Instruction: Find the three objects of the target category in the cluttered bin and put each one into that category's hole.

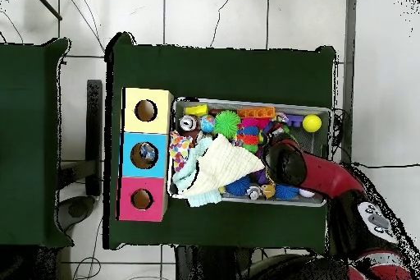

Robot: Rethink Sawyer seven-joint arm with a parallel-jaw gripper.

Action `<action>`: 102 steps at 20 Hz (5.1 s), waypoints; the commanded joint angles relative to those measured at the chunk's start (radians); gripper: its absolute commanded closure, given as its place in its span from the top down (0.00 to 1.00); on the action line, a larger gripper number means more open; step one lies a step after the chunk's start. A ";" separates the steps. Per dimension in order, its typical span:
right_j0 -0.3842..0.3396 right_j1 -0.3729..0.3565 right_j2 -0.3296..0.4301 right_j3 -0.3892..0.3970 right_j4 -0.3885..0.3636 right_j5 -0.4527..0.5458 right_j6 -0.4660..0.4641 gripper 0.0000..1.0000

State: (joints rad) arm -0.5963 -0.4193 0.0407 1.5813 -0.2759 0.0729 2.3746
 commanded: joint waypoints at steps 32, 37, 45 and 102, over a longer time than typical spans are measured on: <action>-0.007 -0.116 0.024 0.072 -0.069 0.223 -0.063 1.00; -0.018 -0.099 0.022 0.101 -0.077 0.189 -0.045 1.00; -0.045 -0.051 0.051 0.117 -0.071 0.173 -0.041 1.00; 0.125 -0.041 -0.145 0.039 -0.092 0.118 0.002 1.00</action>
State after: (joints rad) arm -0.4647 -0.5042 -0.1254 1.6757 -0.3337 0.1667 2.3746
